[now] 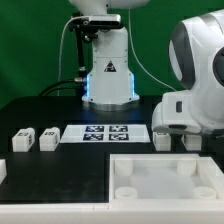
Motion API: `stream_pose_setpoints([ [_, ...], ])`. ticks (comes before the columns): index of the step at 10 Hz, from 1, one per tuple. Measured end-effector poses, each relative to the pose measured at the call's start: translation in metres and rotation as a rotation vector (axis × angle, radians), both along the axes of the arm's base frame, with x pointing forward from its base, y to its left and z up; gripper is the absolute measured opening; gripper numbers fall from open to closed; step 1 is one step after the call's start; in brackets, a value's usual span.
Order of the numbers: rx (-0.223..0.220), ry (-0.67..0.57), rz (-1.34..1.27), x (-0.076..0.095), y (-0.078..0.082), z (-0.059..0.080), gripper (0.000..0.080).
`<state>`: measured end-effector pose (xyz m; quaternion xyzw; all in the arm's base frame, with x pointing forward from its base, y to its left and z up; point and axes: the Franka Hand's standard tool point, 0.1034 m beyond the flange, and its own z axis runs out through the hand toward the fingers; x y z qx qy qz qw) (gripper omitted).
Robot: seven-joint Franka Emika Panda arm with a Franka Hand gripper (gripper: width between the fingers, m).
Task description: Assemble one leg
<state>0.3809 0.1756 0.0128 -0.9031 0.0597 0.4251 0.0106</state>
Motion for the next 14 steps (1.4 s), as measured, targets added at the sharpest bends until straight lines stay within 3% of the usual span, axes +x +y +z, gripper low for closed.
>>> stream_pose_setpoints([
  [1,0.0,0.0,0.0,0.0,0.0,0.0,0.0463],
  [2,0.0,0.0,0.0,0.0,0.0,0.0,0.0463],
  [3,0.0,0.001,0.0,0.0,0.0,0.0,0.0288],
  [8,0.001,0.0,0.001,0.0,0.0,0.0,0.029],
  [9,0.017,-0.003,0.016,0.004,-0.004,0.004,0.029],
  [12,0.09,-0.069,0.035,0.067,-0.042,0.076,0.0291],
  [14,0.118,-0.213,0.03,0.108,-0.054,0.101,0.0291],
])
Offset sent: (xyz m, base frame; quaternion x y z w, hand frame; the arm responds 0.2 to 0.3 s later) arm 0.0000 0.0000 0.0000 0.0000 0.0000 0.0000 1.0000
